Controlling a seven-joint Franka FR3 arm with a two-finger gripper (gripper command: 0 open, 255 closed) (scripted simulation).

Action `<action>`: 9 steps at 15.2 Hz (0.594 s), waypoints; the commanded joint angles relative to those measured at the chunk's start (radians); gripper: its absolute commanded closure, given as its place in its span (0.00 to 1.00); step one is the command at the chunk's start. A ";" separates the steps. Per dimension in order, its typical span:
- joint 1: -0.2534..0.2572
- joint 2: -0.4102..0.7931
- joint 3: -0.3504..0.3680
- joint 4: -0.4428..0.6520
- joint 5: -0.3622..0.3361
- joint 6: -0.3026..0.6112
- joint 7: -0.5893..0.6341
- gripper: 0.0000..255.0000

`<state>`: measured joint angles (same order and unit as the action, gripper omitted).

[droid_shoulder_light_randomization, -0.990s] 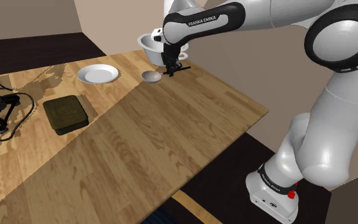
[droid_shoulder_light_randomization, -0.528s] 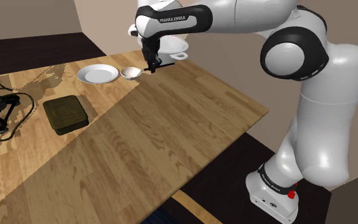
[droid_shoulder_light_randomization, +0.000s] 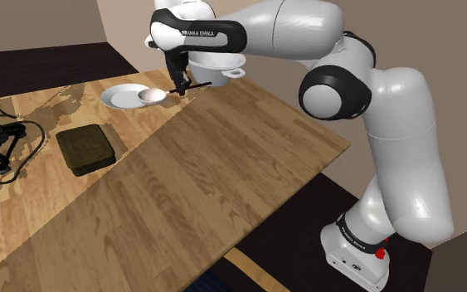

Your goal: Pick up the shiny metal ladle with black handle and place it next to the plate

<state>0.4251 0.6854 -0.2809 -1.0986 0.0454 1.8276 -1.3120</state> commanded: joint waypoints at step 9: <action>0.008 0.016 0.004 -0.107 0.002 0.121 0.007 1.00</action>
<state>0.4326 0.6978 -0.2780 -1.1979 0.0472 1.9374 -1.3053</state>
